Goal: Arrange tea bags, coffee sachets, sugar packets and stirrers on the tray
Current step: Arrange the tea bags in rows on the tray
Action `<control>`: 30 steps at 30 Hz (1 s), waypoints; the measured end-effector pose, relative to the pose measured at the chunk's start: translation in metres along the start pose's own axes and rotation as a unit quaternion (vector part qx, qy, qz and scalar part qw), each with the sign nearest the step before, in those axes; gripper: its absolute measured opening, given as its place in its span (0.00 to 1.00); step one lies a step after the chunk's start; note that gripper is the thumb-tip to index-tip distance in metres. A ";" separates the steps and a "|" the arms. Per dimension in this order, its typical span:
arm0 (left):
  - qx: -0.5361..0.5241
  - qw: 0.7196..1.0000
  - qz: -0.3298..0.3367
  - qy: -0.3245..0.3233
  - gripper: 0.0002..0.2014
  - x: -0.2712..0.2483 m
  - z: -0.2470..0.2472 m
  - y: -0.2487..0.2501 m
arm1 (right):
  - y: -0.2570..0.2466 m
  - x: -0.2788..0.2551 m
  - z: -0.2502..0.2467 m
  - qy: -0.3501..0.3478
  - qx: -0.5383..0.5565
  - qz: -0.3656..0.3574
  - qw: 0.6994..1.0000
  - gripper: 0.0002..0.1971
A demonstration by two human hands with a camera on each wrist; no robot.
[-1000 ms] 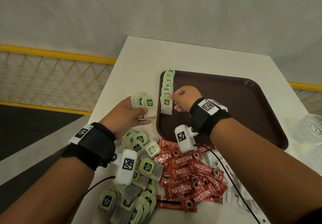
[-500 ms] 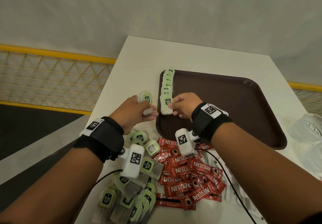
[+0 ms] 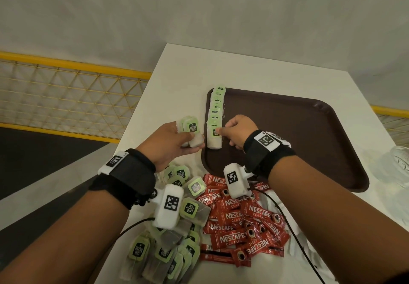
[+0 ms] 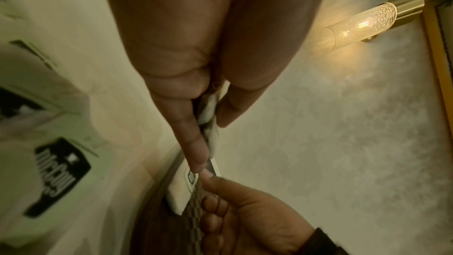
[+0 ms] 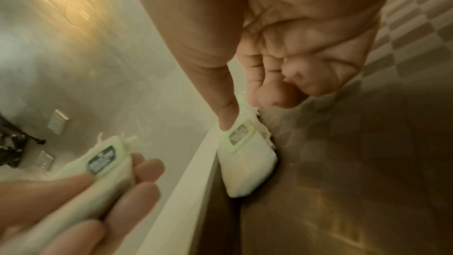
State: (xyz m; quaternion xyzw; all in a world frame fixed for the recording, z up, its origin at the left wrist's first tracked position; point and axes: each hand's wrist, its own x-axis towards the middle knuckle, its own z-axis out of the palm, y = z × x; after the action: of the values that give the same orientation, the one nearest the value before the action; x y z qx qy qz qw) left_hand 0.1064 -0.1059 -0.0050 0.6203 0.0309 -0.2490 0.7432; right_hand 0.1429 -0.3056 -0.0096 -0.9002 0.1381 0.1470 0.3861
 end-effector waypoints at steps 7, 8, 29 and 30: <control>0.066 0.997 0.020 0.020 0.13 0.007 0.008 -0.001 | -0.005 -0.014 0.004 -0.107 0.144 -0.119 0.977 0.12; 0.070 0.997 0.021 0.020 0.13 0.008 0.010 -0.002 | -0.004 -0.015 0.004 -0.117 0.143 -0.129 0.974 0.10; -0.032 0.996 -0.036 0.072 0.13 0.004 -0.001 -0.006 | 0.001 -0.011 0.010 -0.040 0.163 0.078 0.983 0.12; -0.041 0.996 -0.040 0.070 0.13 0.004 -0.001 -0.006 | 0.000 -0.012 0.010 -0.037 0.163 0.081 0.983 0.11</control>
State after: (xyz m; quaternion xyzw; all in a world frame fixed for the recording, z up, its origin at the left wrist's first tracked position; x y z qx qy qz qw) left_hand 0.1078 -0.1071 -0.0123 0.6034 0.1174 -0.2331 0.7536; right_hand 0.1304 -0.2969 -0.0121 -0.8048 0.2183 0.1866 0.5194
